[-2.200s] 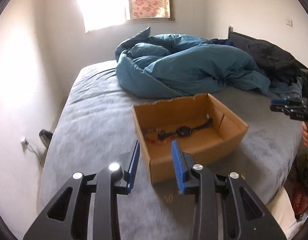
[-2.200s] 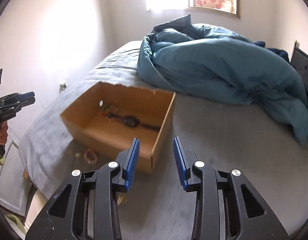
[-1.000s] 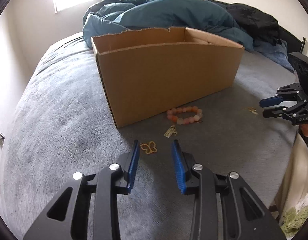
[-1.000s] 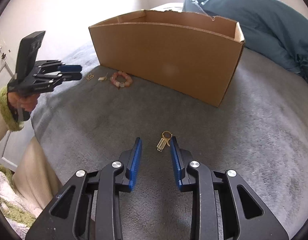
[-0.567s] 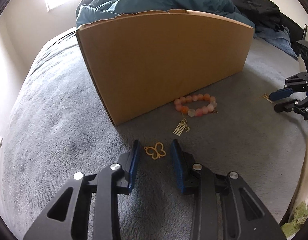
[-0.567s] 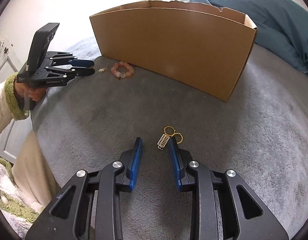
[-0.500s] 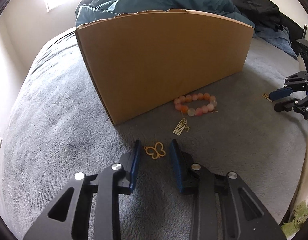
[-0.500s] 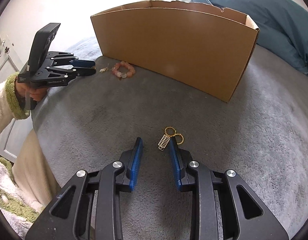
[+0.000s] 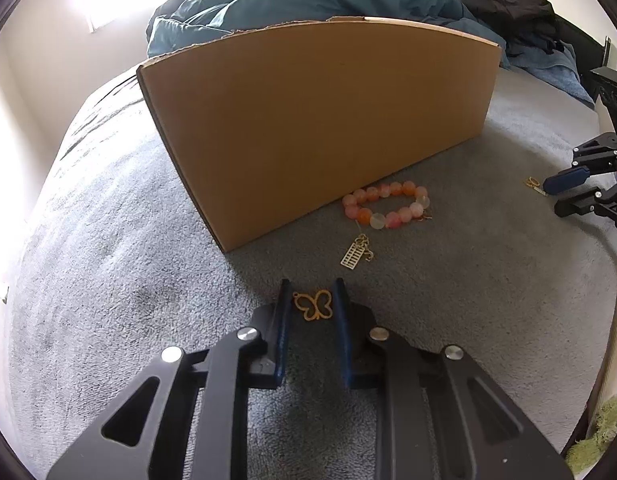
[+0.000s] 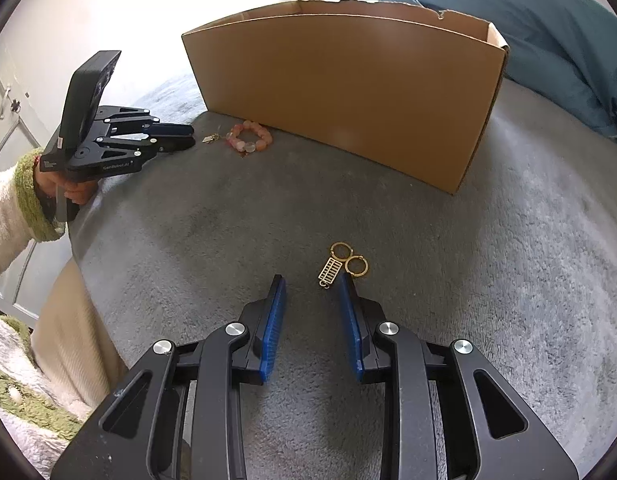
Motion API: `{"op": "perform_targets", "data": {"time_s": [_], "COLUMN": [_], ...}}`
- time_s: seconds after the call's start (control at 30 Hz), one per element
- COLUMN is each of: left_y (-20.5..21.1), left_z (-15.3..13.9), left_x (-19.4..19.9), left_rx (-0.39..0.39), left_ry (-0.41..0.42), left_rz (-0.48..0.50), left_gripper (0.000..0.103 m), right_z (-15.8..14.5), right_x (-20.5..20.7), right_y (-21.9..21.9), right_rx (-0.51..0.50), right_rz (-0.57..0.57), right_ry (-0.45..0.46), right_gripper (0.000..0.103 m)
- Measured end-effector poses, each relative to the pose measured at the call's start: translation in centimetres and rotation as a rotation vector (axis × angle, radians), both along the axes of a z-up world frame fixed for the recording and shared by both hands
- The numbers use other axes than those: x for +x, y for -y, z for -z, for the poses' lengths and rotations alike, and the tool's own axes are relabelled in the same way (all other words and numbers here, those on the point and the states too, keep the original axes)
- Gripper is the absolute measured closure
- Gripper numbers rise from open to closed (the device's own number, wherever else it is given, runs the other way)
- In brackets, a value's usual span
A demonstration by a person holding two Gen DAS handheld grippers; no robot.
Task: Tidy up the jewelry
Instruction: 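Close the left gripper on the butterfly charm while the right closes on the gold keyring charm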
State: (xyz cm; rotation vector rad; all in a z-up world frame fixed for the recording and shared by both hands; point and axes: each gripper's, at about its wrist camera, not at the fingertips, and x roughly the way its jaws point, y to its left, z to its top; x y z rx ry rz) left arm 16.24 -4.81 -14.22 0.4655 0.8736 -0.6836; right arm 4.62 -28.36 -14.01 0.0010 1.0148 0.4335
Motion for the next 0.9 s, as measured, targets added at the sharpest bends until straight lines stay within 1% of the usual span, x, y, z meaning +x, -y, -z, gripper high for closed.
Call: {"op": "perform_targets", "data": {"time_s": [0.33,0.47,0.7,0.9], "left_y": [0.1,-0.1,-0.3,-0.3], "left_z": [0.0,0.1,0.1,0.1], "left_x": [0.1,0.3,0.3,0.3], "left_rx": [-0.007,-0.011,-0.013,-0.015], "left_ry": [-0.009,-0.01,-0.012,-0.012], "left_rz": [-0.001,0.001,0.002,0.002], "left_gripper": [0.084,0.084,0.084,0.084], "right_z": [0.5,0.7,0.7,0.6], "right_x": [1.1,1.2,0.9,0.9], "right_y": [-0.1,-0.1,0.1,0.2], "right_rx": [-0.003,-0.009,-0.012,-0.005], "right_rz": [0.017,0.014,0.014,0.017], "right_ry": [-0.012,-0.017,-0.013,-0.009], "right_gripper": [0.077,0.082,0.095,0.1]}}
